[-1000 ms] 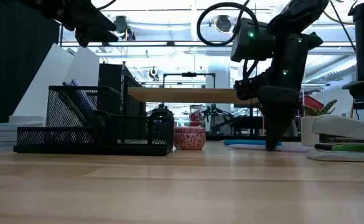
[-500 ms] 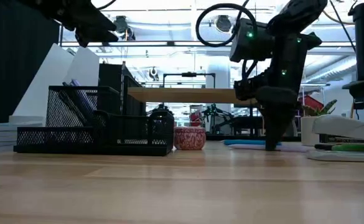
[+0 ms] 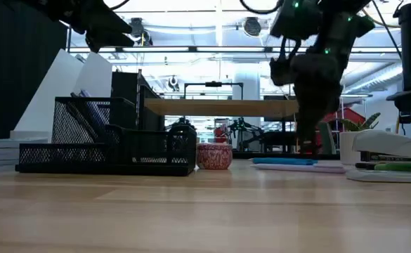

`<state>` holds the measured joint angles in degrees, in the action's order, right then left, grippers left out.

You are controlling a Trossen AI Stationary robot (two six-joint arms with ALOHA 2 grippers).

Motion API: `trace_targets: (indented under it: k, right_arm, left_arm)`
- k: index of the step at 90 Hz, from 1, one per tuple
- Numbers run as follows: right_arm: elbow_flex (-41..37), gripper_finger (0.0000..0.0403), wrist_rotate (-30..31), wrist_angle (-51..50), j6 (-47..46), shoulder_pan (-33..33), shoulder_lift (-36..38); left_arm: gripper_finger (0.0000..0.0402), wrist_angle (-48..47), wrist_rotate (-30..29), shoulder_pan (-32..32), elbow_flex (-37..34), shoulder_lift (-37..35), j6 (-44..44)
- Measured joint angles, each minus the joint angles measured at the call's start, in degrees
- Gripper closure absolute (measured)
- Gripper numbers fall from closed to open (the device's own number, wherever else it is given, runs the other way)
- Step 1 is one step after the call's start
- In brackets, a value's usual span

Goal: Stock shelves
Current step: Put the purple pen into the desk organizer

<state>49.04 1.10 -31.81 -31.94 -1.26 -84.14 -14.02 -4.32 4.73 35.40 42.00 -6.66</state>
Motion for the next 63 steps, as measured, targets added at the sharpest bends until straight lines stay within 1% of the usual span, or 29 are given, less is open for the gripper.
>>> trace_targets:
  k: [7, 11, 20, 32, 38, 52, 63]
  right_arm:
    - [0.0, 0.0401, -0.4, 0.2, -0.5, 0.0, 0.3]
    - [0.0, 0.0402, -1.6, 0.3, -0.7, 0.0, 0.4]
    - [0.0, 0.0398, -2.9, 0.3, -0.5, 0.0, 0.4]
    - [0.0, 0.0369, -2.9, 0.5, -0.5, 0.0, 0.4]
    - [0.0, 0.0349, -2.8, 1.6, -0.5, 0.0, 0.4]
    - [0.0, 0.0310, -2.6, 6.8, 0.2, 0.0, 0.4]
    - [0.1, 0.0297, -2.4, 13.5, 5.3, 0.8, 0.4]
  left_arm:
    - [0.0206, 0.2, 0.0, 0.0, 0.0, 0.0, 0.0]
    - [0.0206, 0.8, 0.1, 0.0, 0.0, 0.0, 0.0]
    - [0.0206, 5.6, 1.3, 0.0, 0.0, 1.4, 0.1]
    - [0.0206, 13.1, 4.0, 0.0, 0.0, 4.3, 1.3]
    - [0.0206, 15.1, 4.7, 0.0, 0.0, 5.9, 2.5]
    - [0.0206, 13.2, 4.7, 0.0, 2.1, 10.8, 3.0]
    - [0.0206, 8.4, 4.7, 0.0, 6.4, 15.1, 4.5]
